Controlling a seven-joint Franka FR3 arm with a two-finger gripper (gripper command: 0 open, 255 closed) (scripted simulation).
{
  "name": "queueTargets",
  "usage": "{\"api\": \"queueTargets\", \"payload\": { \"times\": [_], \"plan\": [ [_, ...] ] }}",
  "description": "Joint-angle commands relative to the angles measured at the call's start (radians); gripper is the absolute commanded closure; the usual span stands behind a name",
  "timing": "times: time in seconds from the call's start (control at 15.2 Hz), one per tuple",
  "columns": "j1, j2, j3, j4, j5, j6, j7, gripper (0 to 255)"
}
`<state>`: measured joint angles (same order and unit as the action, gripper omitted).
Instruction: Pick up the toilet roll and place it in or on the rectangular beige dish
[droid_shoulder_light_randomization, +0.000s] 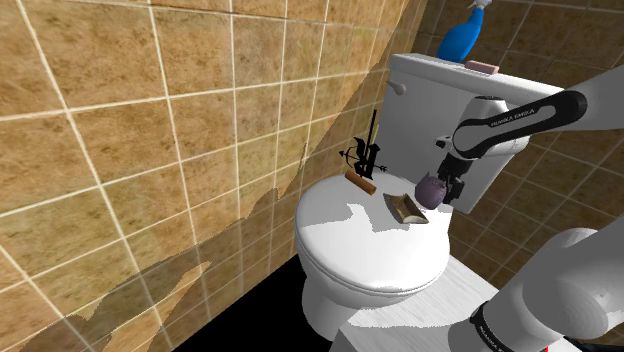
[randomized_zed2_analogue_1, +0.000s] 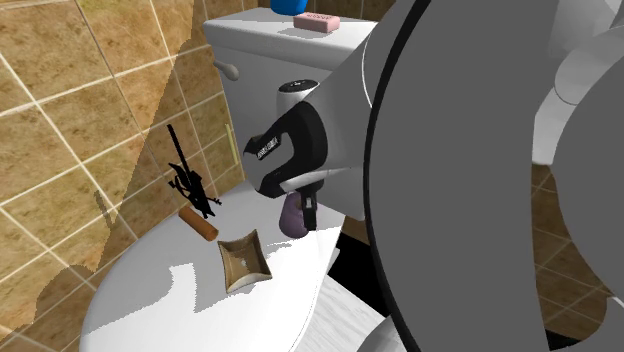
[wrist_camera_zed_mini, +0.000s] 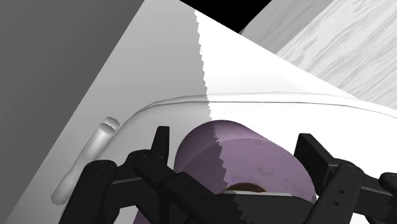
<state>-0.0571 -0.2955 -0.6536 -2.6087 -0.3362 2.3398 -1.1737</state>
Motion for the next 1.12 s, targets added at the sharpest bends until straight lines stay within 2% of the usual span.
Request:
{"api": "queueTargets", "payload": {
  "times": [0.0,0.33,0.4,1.06],
  "plan": [
    [0.001,0.005,-0.002,-0.003,0.001,0.008,-0.001,0],
    [0.001,0.005,-0.002,-0.003,0.001,0.008,-0.001,0],
    [0.001,0.005,-0.002,-0.003,0.001,0.008,-0.001,255],
    [-0.001,-0.007,0.003,0.003,-0.002,-0.009,0.001,255]
  ]
}}
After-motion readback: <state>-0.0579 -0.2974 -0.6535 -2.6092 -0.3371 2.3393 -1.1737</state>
